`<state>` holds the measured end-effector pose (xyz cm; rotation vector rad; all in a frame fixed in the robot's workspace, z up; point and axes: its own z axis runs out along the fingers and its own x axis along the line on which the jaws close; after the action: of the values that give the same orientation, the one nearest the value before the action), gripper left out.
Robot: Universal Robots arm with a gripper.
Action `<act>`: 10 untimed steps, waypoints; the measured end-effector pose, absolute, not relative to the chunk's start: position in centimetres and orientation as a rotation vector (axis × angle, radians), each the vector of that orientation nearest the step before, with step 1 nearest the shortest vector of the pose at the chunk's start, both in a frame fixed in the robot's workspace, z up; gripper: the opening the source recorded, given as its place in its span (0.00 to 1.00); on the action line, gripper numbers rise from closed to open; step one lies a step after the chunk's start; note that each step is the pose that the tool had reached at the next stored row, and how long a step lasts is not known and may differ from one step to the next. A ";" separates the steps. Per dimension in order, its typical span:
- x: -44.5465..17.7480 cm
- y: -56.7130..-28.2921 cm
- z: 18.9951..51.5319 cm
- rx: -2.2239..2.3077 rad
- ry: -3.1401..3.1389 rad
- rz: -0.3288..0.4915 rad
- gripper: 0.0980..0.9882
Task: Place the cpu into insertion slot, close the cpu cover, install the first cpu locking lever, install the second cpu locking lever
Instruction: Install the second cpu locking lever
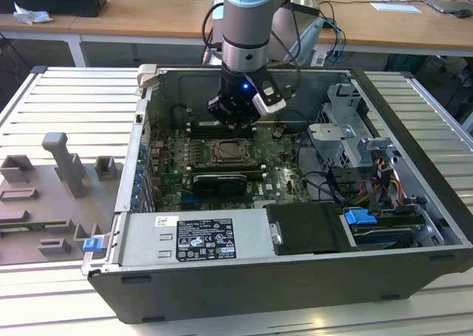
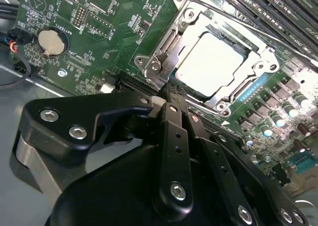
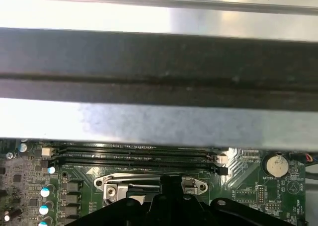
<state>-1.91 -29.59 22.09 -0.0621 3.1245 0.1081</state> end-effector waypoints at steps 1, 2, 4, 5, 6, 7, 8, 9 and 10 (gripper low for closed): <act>-1.9 -29.6 22.4 -0.062 3.125 0.108 0.01; -1.9 -29.6 22.8 -0.062 3.124 0.108 0.01; -1.9 -29.6 23.9 -0.062 3.124 0.108 0.01; -1.9 -29.6 24.4 -0.062 3.124 0.108 0.01; -1.9 -29.6 24.8 -0.062 3.125 0.108 0.01; -1.9 -29.6 24.8 -0.062 3.125 0.108 0.01; -1.9 -29.7 24.8 -0.063 3.125 0.108 0.01; -1.9 -29.9 24.8 -0.062 3.124 0.108 0.01; -1.9 -30.1 24.8 -0.062 3.124 0.109 0.01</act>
<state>-1.91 -30.11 24.84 -0.0621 3.1245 0.1088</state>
